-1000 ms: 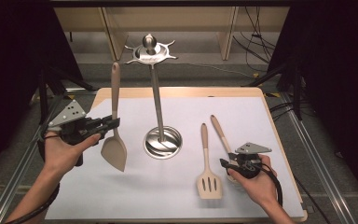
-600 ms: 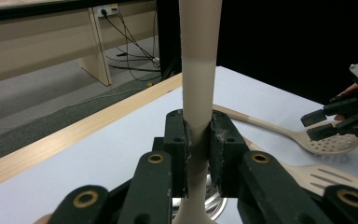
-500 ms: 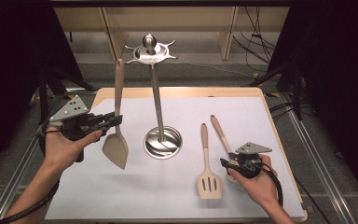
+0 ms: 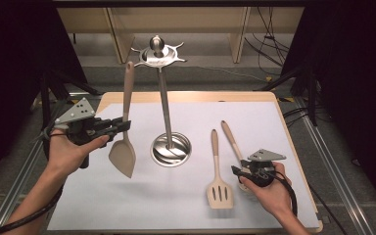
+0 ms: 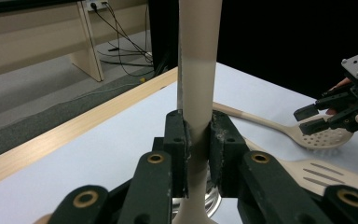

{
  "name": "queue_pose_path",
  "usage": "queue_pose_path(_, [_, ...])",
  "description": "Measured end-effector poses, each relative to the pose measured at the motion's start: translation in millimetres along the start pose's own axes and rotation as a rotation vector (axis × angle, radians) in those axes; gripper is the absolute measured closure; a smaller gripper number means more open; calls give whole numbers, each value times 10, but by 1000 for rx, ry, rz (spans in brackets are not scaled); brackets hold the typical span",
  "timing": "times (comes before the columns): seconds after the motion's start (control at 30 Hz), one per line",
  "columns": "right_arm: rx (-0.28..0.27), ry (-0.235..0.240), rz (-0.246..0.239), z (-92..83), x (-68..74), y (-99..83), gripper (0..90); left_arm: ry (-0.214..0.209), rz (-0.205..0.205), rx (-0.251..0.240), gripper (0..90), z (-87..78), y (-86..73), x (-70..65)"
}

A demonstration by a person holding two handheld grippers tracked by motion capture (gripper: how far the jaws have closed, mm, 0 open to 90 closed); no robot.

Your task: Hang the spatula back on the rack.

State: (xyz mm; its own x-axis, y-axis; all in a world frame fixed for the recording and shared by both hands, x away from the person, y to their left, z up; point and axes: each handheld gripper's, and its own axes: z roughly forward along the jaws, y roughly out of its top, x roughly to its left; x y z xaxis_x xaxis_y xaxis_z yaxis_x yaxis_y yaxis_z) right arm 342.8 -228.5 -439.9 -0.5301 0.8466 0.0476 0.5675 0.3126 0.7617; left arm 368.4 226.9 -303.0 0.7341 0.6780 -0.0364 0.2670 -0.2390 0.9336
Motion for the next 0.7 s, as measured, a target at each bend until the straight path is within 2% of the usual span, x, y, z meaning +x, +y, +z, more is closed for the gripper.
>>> queue_pose_path(0.5, [8, 0, -1, -6, -5, 3, 566, -18, -2, 27, 780, 96, 15, 34])
queue_pose_path(0.7, [9, 2, -3, -7, -4, 0, 566, -21, -7, 23, 778, 143, 9, 38])
